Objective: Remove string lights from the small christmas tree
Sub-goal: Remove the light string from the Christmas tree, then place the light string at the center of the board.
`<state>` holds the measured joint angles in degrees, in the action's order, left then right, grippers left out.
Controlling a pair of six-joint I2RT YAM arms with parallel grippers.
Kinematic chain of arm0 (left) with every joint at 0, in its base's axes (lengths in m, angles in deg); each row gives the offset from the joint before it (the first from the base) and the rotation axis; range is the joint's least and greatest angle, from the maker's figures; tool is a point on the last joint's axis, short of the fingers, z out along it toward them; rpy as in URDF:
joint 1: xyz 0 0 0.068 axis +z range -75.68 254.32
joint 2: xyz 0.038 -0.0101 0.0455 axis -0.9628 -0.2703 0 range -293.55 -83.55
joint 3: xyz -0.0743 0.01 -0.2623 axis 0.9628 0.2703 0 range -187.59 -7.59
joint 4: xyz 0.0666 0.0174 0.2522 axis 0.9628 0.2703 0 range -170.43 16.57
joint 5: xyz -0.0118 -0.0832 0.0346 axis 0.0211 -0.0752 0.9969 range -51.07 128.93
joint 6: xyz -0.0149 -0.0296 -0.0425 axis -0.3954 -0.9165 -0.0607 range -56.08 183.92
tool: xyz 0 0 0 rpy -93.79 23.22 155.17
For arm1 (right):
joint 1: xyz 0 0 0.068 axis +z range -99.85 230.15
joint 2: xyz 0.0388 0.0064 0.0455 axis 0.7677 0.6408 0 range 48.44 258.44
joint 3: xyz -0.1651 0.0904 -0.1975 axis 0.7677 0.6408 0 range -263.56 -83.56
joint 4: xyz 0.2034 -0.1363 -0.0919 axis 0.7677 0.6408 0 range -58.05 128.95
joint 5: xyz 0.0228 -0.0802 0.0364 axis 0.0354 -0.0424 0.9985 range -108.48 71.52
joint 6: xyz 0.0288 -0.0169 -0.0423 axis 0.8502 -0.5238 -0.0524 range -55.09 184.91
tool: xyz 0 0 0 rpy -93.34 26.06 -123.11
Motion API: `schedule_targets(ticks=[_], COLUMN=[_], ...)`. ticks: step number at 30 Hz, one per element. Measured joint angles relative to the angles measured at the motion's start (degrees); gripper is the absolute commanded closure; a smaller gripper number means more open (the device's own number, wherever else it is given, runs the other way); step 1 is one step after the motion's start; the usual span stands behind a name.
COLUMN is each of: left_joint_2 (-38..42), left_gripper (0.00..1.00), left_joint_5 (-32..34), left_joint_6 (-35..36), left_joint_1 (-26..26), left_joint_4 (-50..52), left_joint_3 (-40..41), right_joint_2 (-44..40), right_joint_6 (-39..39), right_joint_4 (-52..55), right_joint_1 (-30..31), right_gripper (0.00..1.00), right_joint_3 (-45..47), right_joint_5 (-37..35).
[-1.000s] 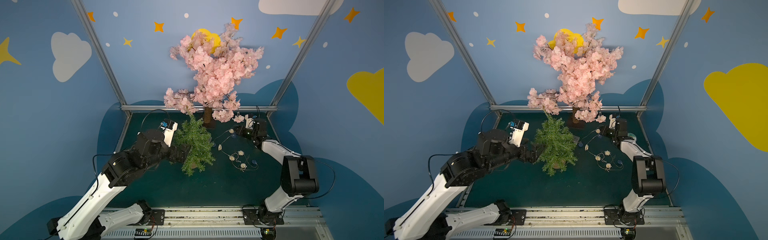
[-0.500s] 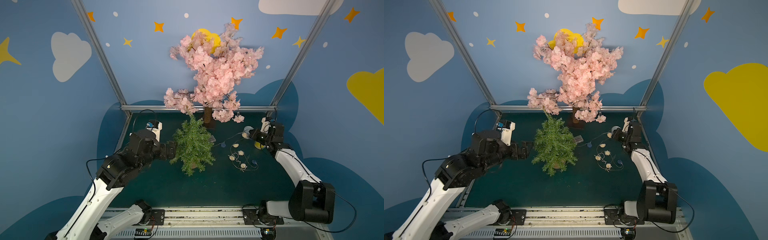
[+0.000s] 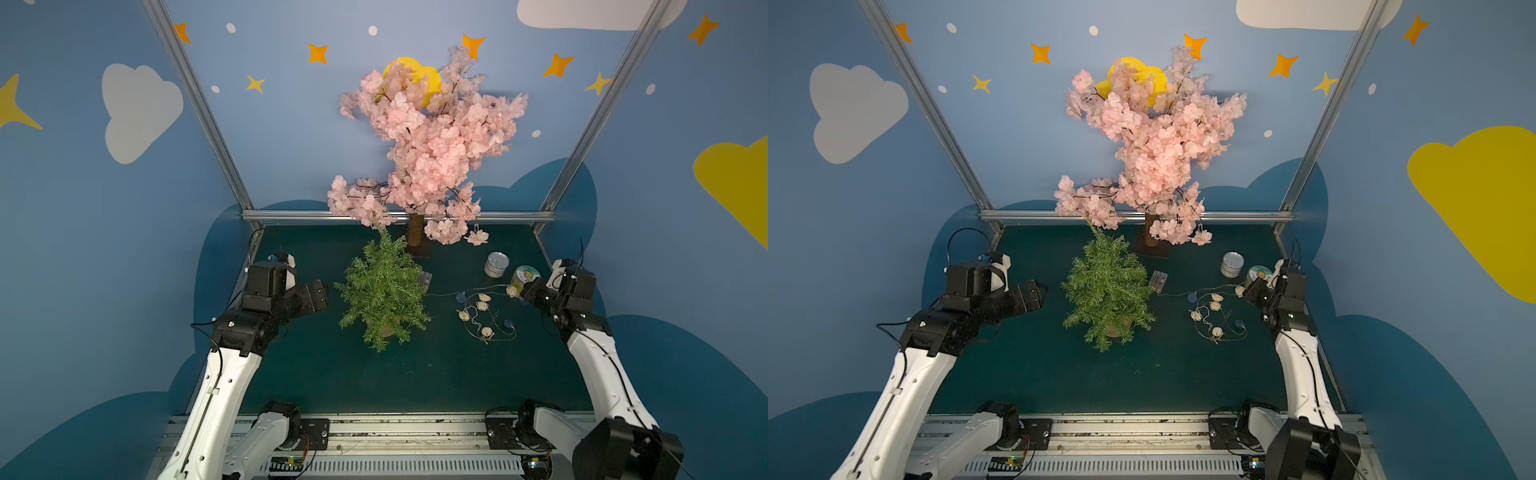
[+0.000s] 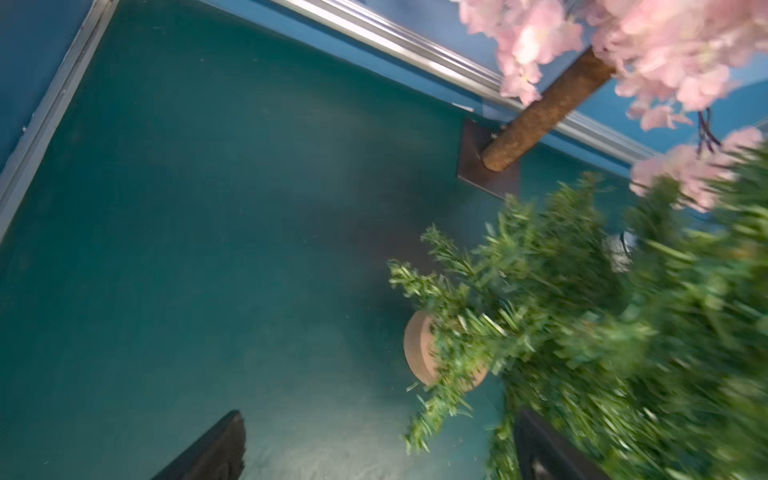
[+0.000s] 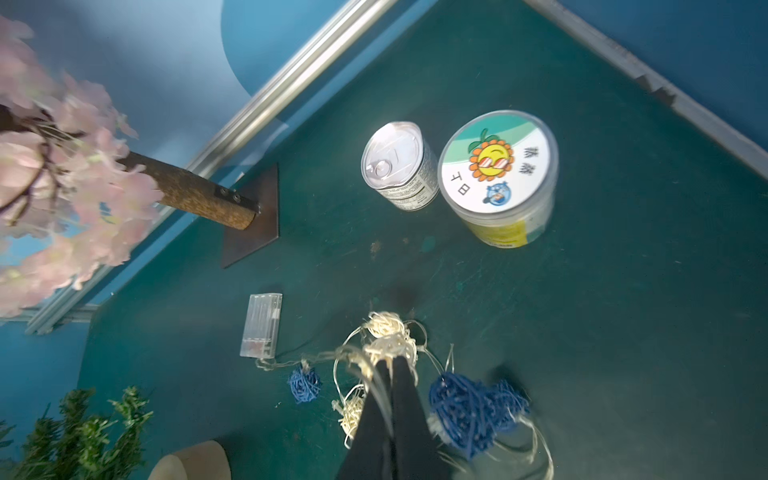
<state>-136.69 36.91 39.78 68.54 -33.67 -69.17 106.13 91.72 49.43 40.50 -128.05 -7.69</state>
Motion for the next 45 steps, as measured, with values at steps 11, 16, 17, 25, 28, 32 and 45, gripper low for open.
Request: schedule_targets(ticks=[11,16,17,25,28,32,45], left_joint_2=[-3.2,-4.8,-5.5,-8.0,-7.3,-7.0,-9.7], left_gripper=[0.01,0.00,0.01,0.00,0.01,0.01,0.01], left_joint_5=[4.0,7.7,8.4,11.4,12.1,12.6,12.2], left_joint_6=[-1.4,0.4,0.6,1.3,1.9,3.1,17.6], left_joint_1=[4.8,4.8,4.9,4.9,4.9,4.9,2.2], left_joint_4=[-23.1,-29.6,-30.6,-33.7,-35.3,-38.2,-53.8], left_joint_3=[21.0,21.8,21.8,21.9,22.6,24.5,33.6], right_joint_2=[-4.9,-7.4,-7.6,-11.1,-12.6,-8.1,18.4], right_joint_6=[0.2,0.4,0.5,3.0,4.2,4.0,-6.9], right_joint_4=[12.2,15.5,15.8,16.6,15.1,11.9,19.1], right_joint_1=[-0.4,-3.0,-4.4,-16.6,-19.1,-14.9,19.4], right_gripper=[1.00,1.00,1.00,1.00,1.00,1.00,0.08], right_joint_3=[0.7,-0.7,-0.9,-1.6,-1.6,-2.2,-14.9], right_joint_5=[-6.2,-9.3,-9.4,-7.9,-3.5,5.3,5.3])
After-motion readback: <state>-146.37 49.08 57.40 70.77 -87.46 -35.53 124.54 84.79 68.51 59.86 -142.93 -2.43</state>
